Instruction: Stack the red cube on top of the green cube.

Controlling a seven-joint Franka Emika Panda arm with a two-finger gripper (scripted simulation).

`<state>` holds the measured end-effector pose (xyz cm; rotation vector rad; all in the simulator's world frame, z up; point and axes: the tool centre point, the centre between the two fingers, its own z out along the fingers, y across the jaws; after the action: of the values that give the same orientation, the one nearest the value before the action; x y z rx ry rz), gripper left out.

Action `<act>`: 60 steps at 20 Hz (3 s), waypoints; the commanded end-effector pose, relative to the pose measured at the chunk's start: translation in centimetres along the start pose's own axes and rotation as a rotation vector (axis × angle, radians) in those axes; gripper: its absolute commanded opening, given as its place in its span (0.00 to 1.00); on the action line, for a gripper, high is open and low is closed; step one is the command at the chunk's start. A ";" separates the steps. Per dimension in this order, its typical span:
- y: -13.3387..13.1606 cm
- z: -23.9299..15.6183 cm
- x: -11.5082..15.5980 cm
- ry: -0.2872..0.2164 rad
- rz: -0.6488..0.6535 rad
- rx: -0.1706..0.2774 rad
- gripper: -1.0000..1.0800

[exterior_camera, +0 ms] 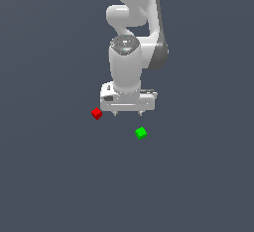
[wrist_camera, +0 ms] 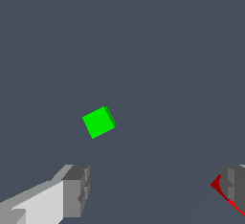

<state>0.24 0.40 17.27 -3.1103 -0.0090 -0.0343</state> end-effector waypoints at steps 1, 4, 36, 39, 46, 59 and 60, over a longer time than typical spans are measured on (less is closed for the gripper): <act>0.0 0.0 0.0 0.000 0.000 0.000 0.96; 0.4 0.2 -0.1 0.000 0.013 -0.001 0.96; 17.3 9.5 -10.7 -0.011 0.707 -0.038 0.96; 17.3 10.2 -10.8 -0.011 0.707 -0.038 0.96; 17.4 13.2 -11.0 -0.011 0.712 -0.038 0.96; 17.4 14.5 -11.0 -0.010 0.712 -0.038 0.00; 17.4 14.5 -11.0 -0.010 0.712 -0.038 0.00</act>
<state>-10.32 -16.60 2.02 -2.9475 1.0864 0.0002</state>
